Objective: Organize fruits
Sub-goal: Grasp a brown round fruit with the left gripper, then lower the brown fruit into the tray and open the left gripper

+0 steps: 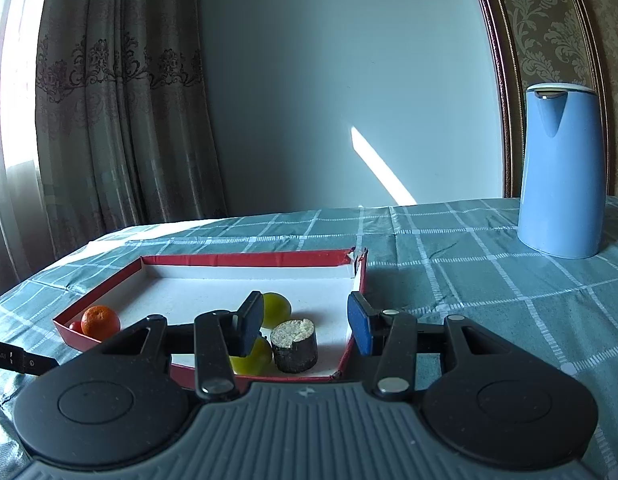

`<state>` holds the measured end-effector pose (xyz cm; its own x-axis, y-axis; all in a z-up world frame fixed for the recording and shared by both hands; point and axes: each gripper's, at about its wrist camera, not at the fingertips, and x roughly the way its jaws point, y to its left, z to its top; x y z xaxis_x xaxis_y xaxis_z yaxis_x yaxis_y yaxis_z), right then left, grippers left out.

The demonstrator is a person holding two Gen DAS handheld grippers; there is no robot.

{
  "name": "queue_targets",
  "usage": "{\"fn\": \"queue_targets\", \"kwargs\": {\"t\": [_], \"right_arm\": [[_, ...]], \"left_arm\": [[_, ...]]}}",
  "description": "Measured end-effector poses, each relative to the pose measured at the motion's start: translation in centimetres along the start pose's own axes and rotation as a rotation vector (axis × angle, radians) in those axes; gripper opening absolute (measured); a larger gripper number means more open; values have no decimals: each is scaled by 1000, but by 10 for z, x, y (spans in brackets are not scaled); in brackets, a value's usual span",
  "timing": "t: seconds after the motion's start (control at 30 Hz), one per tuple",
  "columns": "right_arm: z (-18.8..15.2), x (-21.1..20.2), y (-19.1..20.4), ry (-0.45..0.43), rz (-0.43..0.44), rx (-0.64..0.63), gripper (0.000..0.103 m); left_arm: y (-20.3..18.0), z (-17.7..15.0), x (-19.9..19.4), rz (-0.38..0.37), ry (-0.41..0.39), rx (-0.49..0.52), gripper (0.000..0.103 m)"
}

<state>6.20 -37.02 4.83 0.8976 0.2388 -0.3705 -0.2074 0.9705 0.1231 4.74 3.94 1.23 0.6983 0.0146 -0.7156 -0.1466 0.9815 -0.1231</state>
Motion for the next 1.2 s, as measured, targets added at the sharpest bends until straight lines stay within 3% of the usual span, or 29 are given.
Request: {"fn": "queue_targets", "kwargs": {"t": [0.4,0.57,0.73,0.97,1.2], "right_arm": [[2,-2,1,-7,2,2,46],[2,-3,2,-9,4,-3,46],[3,-5,1,-17,9,6,46],[3,-6,1,-20,16,11,46],[3,-3,-1,-5,0,22,46]], "left_arm": [[-14,-1,3,12,2,20,58],[-21,-1,1,-32,9,33,25],[-23,0,-2,-46,15,25,24],[-39,26,-29,-104,-119,54,24],[-70,41,-6,-148,-125,118,25]]}}
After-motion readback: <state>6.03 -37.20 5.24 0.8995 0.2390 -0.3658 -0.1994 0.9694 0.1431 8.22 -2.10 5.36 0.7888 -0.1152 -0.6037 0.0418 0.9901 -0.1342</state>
